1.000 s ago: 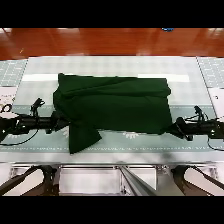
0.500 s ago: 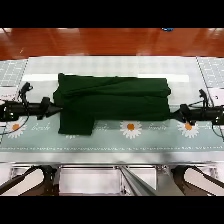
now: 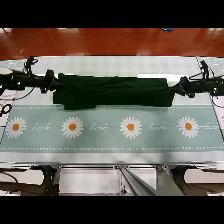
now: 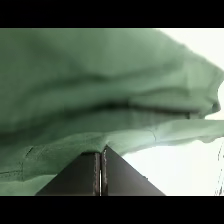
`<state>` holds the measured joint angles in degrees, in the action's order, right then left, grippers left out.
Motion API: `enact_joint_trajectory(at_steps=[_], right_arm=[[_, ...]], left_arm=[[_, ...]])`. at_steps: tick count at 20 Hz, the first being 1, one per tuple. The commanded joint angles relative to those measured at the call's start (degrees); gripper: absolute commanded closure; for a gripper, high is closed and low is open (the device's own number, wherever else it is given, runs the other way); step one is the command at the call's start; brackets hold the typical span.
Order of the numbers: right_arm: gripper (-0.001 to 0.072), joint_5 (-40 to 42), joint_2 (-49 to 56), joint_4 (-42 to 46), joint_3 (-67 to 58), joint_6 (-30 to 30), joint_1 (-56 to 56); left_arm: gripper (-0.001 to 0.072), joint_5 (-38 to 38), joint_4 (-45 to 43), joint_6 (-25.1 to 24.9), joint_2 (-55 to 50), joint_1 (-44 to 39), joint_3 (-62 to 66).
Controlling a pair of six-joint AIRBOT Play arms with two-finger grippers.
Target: Fold the shirts.
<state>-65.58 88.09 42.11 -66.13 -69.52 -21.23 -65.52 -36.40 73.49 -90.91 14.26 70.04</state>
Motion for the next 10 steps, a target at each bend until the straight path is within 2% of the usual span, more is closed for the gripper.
enact_joint_trajectory(at_steps=[1,6,9,10], right_arm=[[0.069,-0.7,7.5,-1.1,-8.9,-1.3,0.4],[0.069,0.5,13.3,-3.1,-13.9,-1.2,0.4],[0.069,2.7,15.2,-4.3,-14.3,-1.2,0.5],[0.0685,3.7,15.6,-4.0,-14.3,-1.1,0.8]], left_arm=[[0.069,0.3,0.0,4.5,-9.7,-1.4,11.9],[0.069,0.4,0.0,6.8,-18.8,-2.9,24.2],[0.069,0.3,0.0,6.7,-21.3,-3.7,26.5],[0.0663,0.4,0.0,6.8,-21.6,-3.9,26.5]])
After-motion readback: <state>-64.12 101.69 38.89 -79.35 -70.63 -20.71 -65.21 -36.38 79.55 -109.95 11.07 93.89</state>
